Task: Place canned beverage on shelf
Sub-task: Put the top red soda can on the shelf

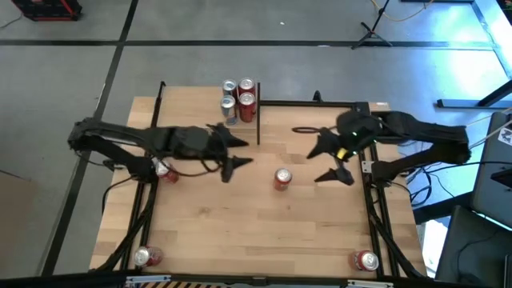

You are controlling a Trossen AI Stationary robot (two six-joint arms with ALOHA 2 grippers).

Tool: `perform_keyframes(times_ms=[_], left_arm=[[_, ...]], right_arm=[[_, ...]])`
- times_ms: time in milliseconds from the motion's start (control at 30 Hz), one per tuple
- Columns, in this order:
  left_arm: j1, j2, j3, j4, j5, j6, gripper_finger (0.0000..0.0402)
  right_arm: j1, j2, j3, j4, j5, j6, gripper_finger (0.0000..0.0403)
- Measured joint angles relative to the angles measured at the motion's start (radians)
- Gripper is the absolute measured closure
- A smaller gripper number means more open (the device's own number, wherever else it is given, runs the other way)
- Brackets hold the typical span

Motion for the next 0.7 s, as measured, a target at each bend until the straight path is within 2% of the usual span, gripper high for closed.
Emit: perform_keyframes(times_ms=[233,467,567,700], left_arm=[[-0.025,0.139,0.000,0.190,0.035,0.012,0.0131],[-0.008,0.198,-0.001,0.190,0.052,0.027,0.0130],[0.005,0.222,0.000,0.191,0.051,0.015,0.0112],[0.017,0.264,0.000,0.193,0.058,0.016,0.0067]], right_arm=[[0.104,-0.184,-0.243,0.119,0.084,0.199,0.0020],[0.182,-0.279,-0.363,0.184,0.171,0.319,0.0020],[0.200,-0.287,-0.372,0.198,0.208,0.326,0.0020],[0.197,-0.287,-0.372,0.207,0.233,0.321,0.0020]])
